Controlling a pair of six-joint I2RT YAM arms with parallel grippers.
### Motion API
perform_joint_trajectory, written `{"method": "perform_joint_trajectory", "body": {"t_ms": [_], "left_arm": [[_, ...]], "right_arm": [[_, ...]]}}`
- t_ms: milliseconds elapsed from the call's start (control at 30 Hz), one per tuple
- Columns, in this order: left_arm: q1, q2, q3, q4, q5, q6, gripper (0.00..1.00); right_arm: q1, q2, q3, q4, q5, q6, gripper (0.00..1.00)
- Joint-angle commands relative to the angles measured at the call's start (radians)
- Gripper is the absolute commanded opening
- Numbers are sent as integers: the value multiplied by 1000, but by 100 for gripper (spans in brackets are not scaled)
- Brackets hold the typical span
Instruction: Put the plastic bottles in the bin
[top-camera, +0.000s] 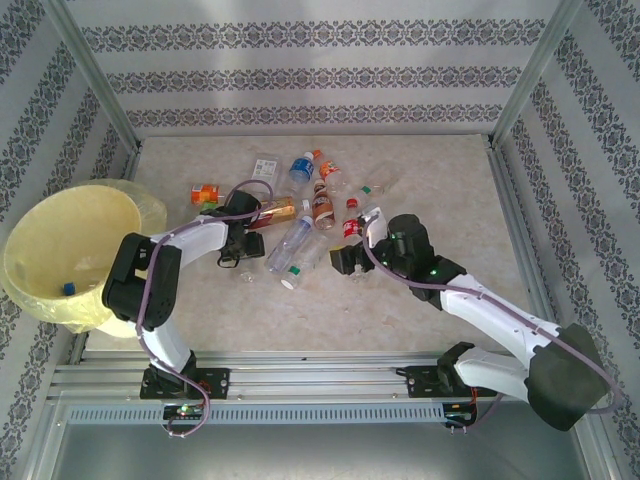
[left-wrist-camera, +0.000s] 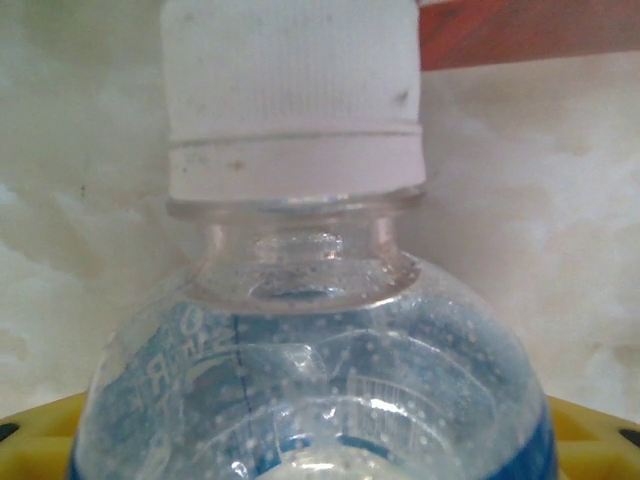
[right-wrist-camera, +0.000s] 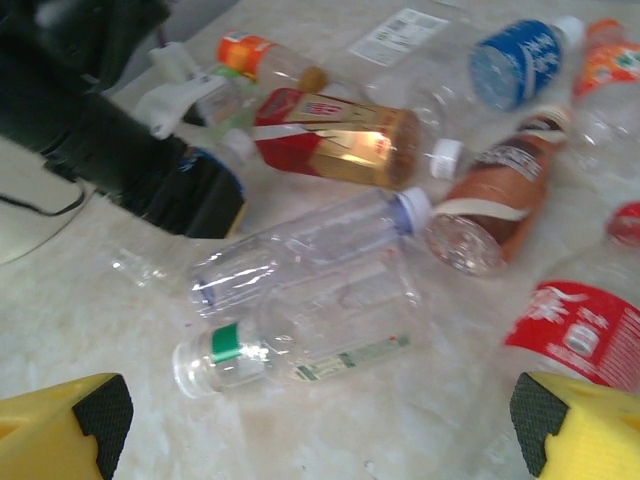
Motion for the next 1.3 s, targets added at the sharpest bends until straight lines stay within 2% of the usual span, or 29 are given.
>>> {"method": "perform_joint_trajectory", "body": {"t_ms": [0, 300, 567, 767, 967, 1167, 1267], "left_arm": [[7, -69, -9, 36, -21, 18, 54], [5, -277, 22, -23, -122, 8, 53], [11, -455, 163, -30, -28, 70, 52], [13, -508, 297, -56, -61, 109, 50], [35, -597, 384, -61, -44, 161, 49], [53, -649, 453, -147, -248, 249, 50], [64, -666, 486, -196, -413, 291, 50]], "right_arm": [[18, 14, 39, 68, -68, -85, 98], [57, 25, 61, 186, -138, -98, 98], [104, 26, 69, 235, -84, -137, 98], [126, 15, 45, 305, 3, -137, 98], [132, 21, 48, 324, 30, -142, 98], [134, 25, 48, 342, 67, -151, 98], [134, 26, 55, 340, 96, -143, 98]]}}
